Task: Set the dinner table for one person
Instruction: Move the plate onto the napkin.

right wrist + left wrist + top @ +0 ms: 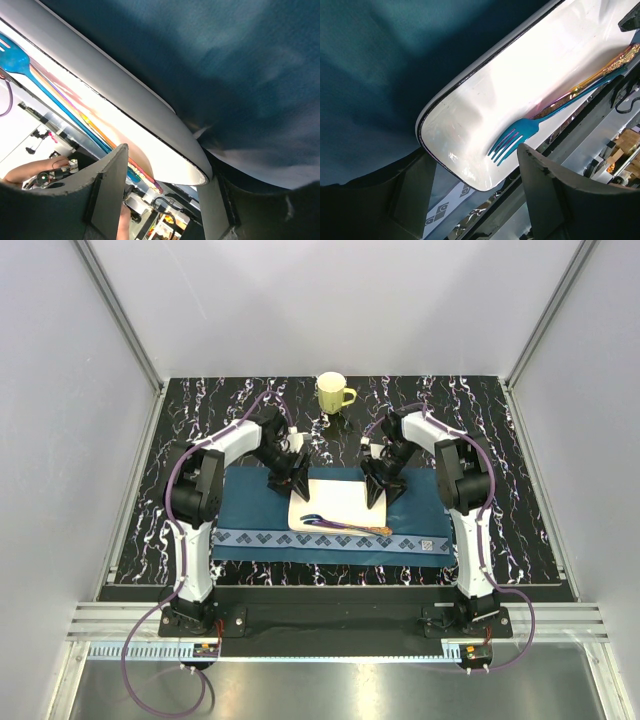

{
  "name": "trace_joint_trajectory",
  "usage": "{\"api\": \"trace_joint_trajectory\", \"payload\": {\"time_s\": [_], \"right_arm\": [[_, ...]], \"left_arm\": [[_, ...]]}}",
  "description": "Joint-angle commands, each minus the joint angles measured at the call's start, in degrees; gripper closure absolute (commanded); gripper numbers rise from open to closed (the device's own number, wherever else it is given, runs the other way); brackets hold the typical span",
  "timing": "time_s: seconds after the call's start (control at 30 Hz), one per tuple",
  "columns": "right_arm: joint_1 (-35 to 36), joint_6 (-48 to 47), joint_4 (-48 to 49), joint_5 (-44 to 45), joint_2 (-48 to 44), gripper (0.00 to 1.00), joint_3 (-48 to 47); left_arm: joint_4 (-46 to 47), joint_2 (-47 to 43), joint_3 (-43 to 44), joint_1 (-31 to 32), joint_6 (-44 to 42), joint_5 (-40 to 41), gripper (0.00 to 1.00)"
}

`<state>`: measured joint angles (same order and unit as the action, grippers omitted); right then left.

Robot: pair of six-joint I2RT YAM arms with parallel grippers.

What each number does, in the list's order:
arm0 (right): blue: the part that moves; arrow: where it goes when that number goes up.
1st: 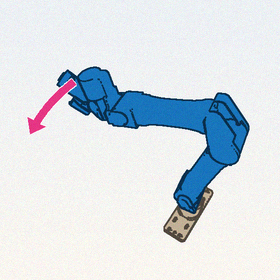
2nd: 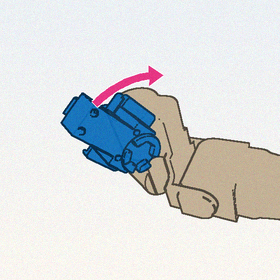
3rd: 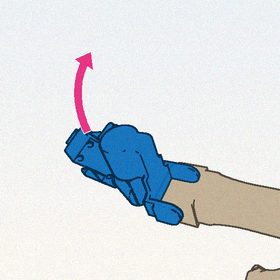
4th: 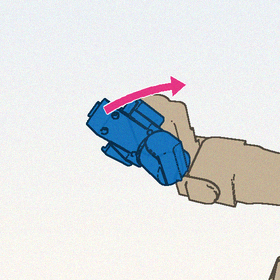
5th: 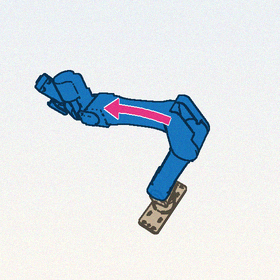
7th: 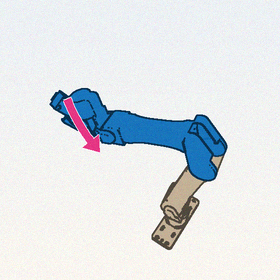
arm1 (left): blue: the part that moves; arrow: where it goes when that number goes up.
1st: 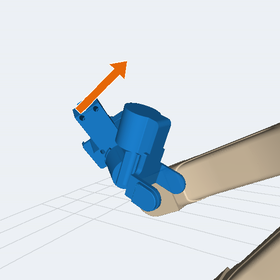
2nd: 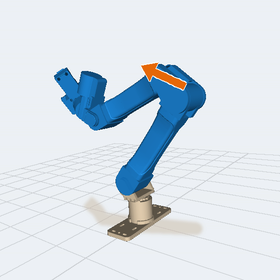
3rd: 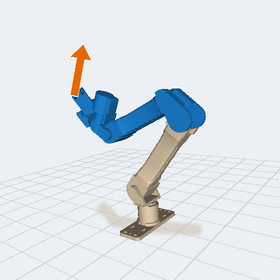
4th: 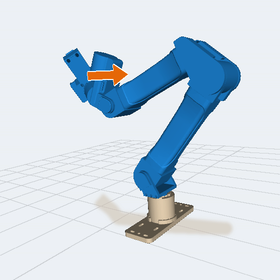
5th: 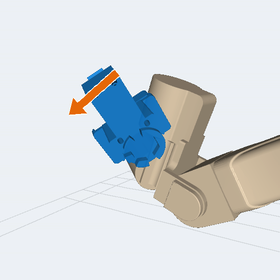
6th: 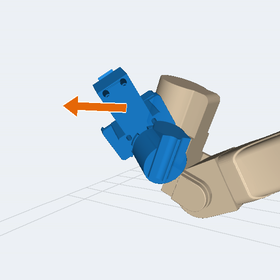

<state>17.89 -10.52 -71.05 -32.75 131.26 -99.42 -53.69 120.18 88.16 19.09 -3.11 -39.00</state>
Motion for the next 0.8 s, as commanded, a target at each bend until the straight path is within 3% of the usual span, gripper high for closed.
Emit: {"api": "trace_joint_trajectory", "payload": {"time_s": [0.0,0.77], "right_arm": [[1.0,-1.6,0.6,1.9,-4.0,0.39,0.5],[-3.5,-0.7,2.1,9.7,-4.7,0.39,-0.1]], "left_arm": [[2.3,-1.4,2.4,0.5,-0.3,-1.0,0.32],[1.7,-3.6,1.0,-2.5,-1.3,4.2,0.31]]}}
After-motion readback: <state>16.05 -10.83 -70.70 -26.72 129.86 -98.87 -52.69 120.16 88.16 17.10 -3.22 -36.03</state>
